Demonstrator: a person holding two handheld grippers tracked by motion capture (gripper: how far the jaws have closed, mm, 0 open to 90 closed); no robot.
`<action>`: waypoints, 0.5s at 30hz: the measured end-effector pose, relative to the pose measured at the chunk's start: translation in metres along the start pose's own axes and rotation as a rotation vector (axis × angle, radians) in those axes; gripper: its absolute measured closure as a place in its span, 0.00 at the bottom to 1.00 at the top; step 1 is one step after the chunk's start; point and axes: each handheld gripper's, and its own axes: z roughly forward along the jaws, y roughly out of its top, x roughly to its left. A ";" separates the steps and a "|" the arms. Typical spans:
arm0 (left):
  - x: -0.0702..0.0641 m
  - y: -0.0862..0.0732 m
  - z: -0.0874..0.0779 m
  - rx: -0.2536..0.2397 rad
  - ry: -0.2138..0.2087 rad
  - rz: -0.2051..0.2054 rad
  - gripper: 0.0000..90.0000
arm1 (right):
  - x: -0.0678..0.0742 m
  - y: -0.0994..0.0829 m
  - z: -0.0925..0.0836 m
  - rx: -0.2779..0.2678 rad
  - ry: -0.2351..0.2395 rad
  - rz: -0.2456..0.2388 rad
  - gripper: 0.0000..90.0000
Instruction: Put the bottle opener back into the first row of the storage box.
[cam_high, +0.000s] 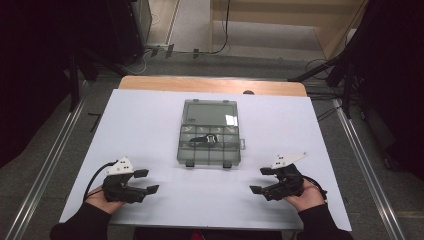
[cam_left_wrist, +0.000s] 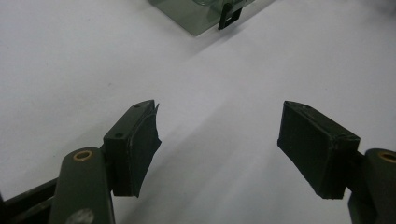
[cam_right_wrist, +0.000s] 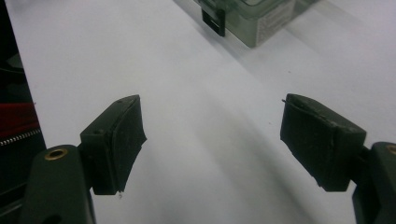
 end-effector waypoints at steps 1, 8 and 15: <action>0.000 0.000 0.000 0.000 0.000 0.000 0.31 | -0.002 -0.002 -0.001 -0.005 -0.004 -0.003 0.25; 0.000 0.000 0.000 0.002 0.000 0.002 0.31 | -0.009 -0.011 -0.006 0.010 -0.021 0.013 0.25; 0.000 0.000 0.000 0.000 -0.002 0.004 0.31 | -0.018 -0.018 -0.007 0.008 -0.030 0.048 0.25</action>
